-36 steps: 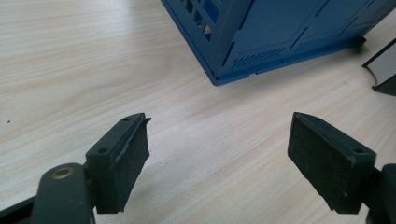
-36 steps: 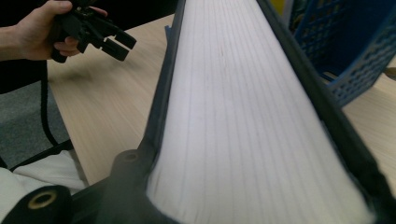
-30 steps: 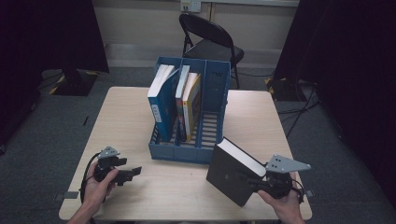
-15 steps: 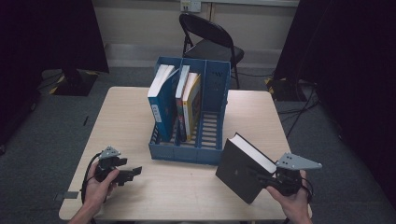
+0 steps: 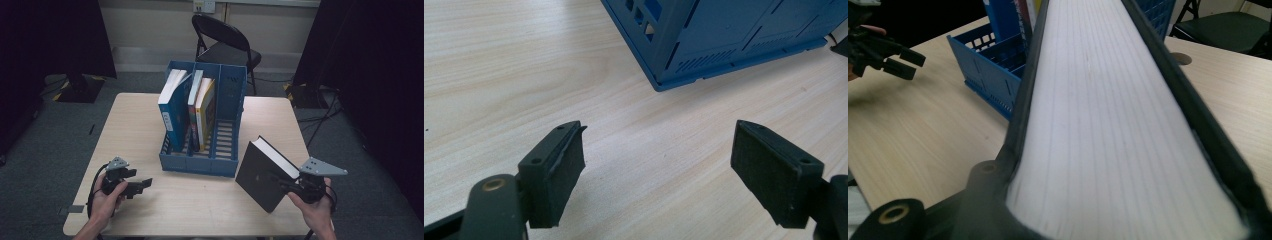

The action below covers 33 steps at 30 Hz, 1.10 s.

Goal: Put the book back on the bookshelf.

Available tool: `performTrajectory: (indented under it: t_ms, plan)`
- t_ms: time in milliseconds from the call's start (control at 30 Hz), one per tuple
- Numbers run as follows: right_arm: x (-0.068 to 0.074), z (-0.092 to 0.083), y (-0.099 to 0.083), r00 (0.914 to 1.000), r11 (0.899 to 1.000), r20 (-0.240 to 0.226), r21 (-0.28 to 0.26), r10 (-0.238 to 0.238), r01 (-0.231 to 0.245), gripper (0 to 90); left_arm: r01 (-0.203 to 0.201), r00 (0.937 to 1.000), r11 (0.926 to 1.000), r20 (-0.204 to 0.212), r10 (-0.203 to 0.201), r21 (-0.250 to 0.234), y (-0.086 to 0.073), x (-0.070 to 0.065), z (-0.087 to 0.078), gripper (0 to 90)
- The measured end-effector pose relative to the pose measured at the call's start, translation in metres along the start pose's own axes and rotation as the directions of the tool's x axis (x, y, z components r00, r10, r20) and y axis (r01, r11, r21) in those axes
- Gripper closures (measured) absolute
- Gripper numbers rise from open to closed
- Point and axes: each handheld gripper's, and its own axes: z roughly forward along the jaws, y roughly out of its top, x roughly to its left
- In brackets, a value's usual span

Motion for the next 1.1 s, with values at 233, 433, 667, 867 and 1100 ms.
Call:
performTrajectory:
  t_ms: [233,433,667,867,1100]
  plan:
    - [-0.007,0.009,0.006,0.9997,1.000,0.020,-0.005,-0.016,0.016,52.9,-0.008,0.9999,1.0000,0.008,0.008,0.003,0.000,-0.002,0.001,21.2]
    - [-0.012,0.013,0.007,0.9995,1.000,0.031,-0.009,-0.007,0.008,52.9,0.008,1.0000,1.0000,0.006,-0.008,0.000,0.000,0.001,0.000,21.2]
    - [-0.008,0.012,0.007,0.9997,1.000,0.023,0.009,-0.011,0.011,52.0,0.002,1.0000,1.0000,0.009,-0.002,0.003,0.000,0.000,-0.001,21.2]
    - [-0.009,0.012,0.011,0.9998,0.999,0.019,0.032,-0.004,0.003,50.4,0.013,0.9998,0.9999,0.012,-0.013,0.007,0.000,0.001,0.000,21.2]
    - [-0.007,0.010,0.018,0.9997,0.999,0.022,0.043,-0.011,0.010,48.9,0.012,0.9998,0.9999,0.013,-0.012,0.004,0.000,0.001,0.000,21.2]
